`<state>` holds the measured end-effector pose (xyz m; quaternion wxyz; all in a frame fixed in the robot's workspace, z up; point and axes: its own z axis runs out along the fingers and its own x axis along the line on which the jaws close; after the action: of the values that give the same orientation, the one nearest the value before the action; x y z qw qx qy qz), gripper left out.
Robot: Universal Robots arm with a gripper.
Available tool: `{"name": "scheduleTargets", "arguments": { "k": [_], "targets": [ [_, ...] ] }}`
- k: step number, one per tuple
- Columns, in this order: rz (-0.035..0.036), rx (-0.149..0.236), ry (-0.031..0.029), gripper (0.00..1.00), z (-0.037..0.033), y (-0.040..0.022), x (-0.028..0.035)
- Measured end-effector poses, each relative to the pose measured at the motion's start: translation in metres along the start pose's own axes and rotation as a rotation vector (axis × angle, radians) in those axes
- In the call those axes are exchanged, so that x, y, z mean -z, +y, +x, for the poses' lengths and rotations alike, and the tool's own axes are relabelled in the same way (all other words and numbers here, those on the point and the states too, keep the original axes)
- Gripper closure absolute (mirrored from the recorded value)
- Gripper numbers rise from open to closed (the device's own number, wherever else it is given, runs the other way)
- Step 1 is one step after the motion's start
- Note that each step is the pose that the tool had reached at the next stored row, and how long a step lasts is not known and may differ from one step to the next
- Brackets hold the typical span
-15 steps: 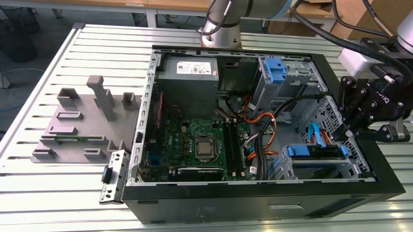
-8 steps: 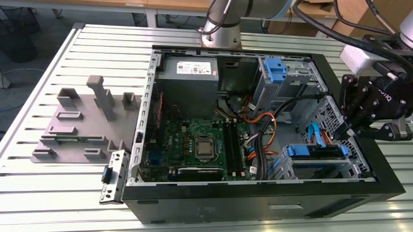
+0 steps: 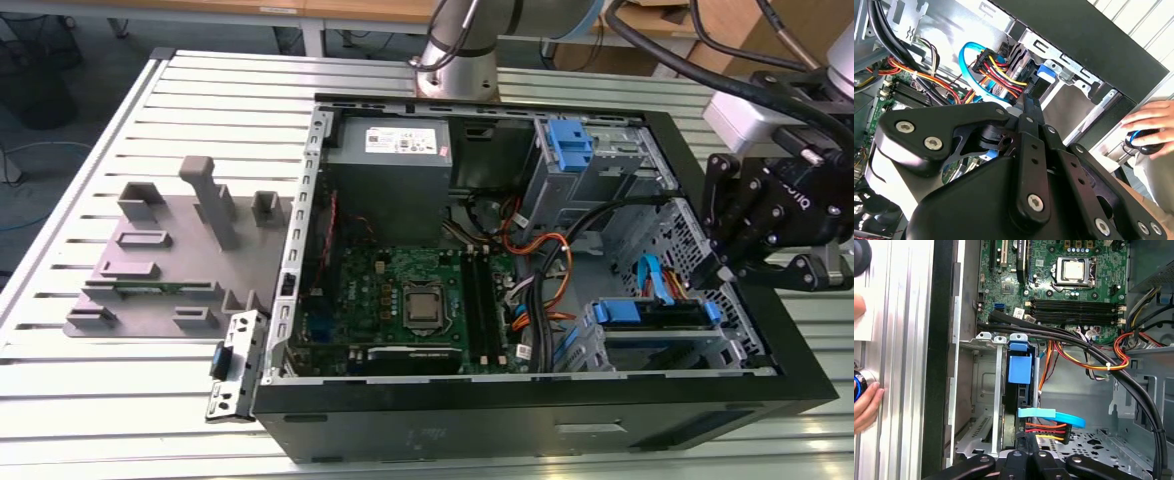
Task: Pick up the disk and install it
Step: 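Insert the second disk wire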
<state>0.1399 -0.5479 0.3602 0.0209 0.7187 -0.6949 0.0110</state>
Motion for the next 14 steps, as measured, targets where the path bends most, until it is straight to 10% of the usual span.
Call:
{"name": "scheduleTargets", "arguments": {
  "k": [14],
  "targets": [
    [0.0005,-0.001,0.0001,0.89,-0.0006,-0.0008,-0.0175]
  ]
}}
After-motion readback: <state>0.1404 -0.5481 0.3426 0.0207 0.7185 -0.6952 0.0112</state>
